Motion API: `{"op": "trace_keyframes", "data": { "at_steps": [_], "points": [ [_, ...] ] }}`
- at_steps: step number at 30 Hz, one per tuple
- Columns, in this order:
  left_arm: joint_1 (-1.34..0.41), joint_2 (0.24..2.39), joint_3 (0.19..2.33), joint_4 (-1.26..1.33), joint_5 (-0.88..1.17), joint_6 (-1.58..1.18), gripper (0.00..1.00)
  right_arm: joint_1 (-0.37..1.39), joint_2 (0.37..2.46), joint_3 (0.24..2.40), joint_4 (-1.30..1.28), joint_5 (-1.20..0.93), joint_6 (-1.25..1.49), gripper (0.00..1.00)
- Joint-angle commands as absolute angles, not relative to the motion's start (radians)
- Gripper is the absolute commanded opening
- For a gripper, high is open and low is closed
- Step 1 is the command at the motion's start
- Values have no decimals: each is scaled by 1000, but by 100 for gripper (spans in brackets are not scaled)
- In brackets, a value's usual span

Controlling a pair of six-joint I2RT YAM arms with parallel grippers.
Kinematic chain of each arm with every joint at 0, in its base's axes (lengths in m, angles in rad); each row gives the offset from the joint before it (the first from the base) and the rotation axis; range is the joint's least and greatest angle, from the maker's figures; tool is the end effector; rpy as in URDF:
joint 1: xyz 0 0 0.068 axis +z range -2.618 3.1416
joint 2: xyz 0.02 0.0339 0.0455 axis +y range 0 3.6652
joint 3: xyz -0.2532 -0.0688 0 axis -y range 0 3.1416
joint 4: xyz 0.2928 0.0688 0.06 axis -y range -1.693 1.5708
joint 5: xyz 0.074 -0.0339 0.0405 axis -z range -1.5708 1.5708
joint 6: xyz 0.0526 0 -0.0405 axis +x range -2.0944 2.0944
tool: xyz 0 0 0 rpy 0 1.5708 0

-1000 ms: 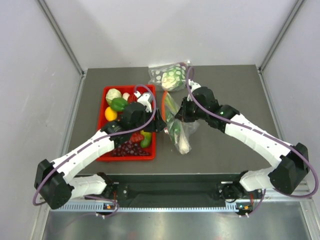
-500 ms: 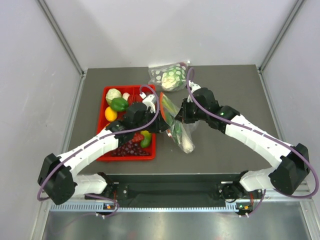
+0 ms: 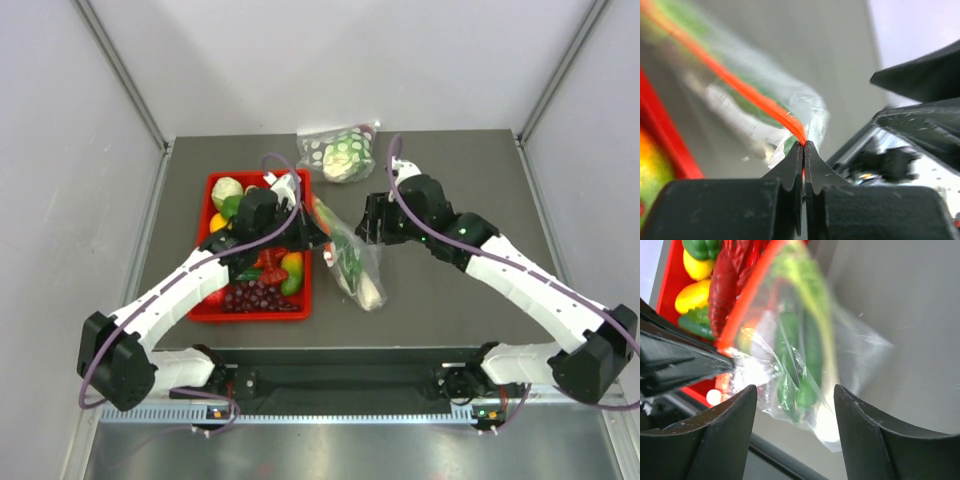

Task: Open the zip-top bag and remove the fake food

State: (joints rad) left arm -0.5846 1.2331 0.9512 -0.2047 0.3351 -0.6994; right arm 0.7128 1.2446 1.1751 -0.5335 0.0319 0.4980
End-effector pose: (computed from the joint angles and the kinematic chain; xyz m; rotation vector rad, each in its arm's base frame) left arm 0.2768 -0.2039 0.2707 0.0983 2.2272 -1.1003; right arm 0.2578 0.2207 0.3211 -0.2223 2.2380 0.6432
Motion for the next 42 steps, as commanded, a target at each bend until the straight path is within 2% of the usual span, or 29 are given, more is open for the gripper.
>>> {"op": "trace_keyframes", "data": {
  "at_steps": [1,8,17,30,42],
  "points": [
    [-569,1227,1066,-153,397,-869,0,738,1170,1269,-568,150,405,64],
    [-565,1325,1186,-204,394,-1049,0,909,1123,1272,-494,261,321,64],
    [-561,1304,1140,-189,356,-1160,0,1100,1157,1204,-345,423,232,64],
    [-554,1276,1092,-138,365,-1247,0,1137,1189,1059,-293,560,167,63],
    [-555,1244,1049,-98,382,-1316,0,1129,1196,924,-45,575,123,55]
  ]
}}
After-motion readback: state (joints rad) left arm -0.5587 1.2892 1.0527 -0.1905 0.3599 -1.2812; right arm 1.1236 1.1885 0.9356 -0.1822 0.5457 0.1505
